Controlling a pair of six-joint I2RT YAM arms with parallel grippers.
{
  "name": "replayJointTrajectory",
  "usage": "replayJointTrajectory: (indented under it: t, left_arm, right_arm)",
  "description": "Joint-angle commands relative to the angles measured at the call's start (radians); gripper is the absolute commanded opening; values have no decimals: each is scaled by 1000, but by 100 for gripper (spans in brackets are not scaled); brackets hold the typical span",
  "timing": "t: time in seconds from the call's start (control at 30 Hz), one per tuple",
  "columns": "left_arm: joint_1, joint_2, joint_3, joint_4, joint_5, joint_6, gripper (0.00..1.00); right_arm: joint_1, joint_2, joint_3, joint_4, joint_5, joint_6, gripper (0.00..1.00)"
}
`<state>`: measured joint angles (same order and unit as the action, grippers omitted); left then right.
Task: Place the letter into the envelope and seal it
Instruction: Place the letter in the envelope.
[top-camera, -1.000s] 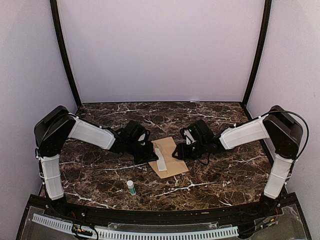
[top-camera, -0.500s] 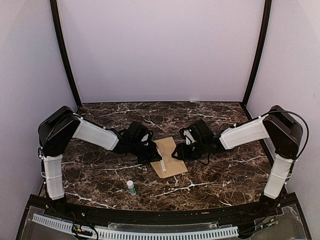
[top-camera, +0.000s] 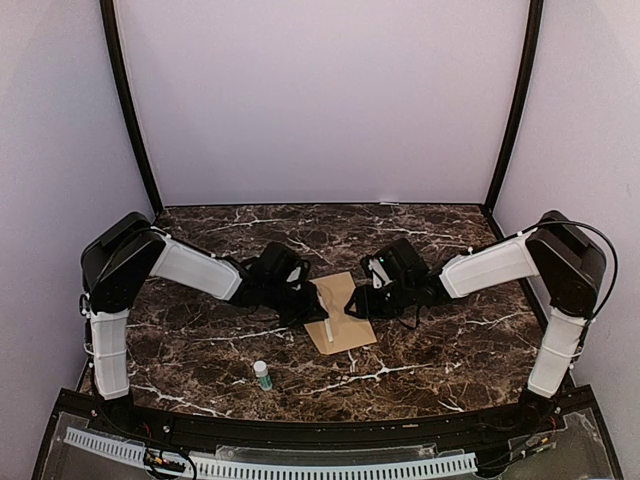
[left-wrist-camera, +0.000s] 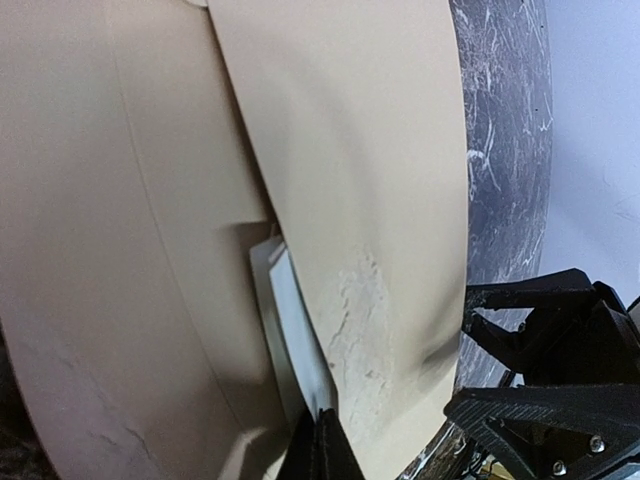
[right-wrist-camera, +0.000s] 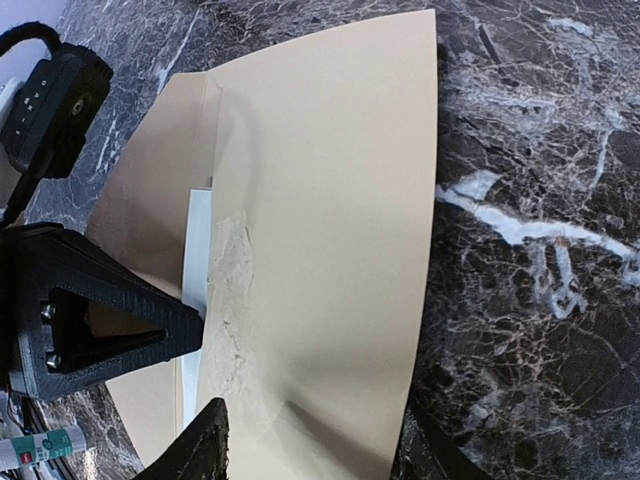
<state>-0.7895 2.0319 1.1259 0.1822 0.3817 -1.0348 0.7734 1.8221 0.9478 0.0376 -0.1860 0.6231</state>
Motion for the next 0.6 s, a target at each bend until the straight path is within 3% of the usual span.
replayJointTrajectory:
  t: [0.0,0.57]
  left_arm:
    - [-10,1,42,-47,-1,32,4]
    - [-10,-87,49,-215,-107,138,39]
  right_arm:
    - [-2,11,4,38,-10,5,53]
    - [-2,3,1,19,18,12,53]
